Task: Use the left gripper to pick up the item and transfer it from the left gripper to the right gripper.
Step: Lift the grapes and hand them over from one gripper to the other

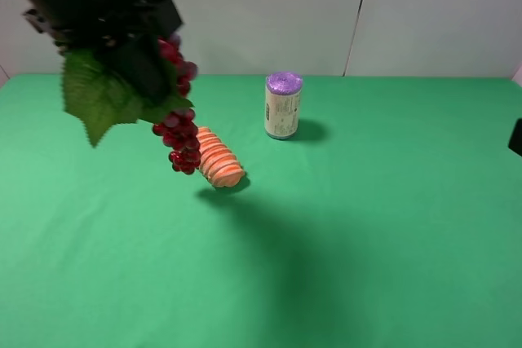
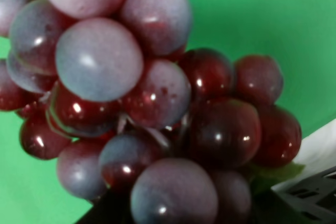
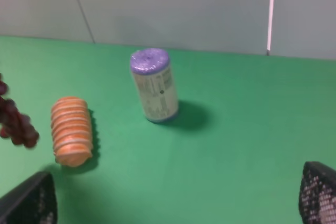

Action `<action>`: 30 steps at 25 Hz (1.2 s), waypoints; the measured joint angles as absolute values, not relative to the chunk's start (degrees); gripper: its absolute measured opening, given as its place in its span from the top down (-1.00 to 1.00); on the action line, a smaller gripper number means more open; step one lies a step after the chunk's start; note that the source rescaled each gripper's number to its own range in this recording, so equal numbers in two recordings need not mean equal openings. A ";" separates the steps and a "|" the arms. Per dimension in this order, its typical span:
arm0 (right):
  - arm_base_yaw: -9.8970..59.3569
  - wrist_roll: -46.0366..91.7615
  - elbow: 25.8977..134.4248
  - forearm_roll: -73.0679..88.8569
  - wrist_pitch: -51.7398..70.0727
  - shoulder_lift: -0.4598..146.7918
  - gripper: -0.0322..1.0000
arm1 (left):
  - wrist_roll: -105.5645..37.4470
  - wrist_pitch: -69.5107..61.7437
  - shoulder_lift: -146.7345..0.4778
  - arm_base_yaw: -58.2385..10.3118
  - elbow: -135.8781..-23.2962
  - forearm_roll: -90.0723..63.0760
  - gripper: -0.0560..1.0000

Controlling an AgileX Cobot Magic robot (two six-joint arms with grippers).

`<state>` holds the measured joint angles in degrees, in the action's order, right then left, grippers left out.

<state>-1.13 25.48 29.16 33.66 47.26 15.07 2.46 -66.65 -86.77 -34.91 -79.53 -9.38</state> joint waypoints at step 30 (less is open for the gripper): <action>6.67 60.94 24.69 50.71 30.87 39.16 -1.00 | -30.65 -59.89 -102.30 -48.93 -97.02 -10.45 0.89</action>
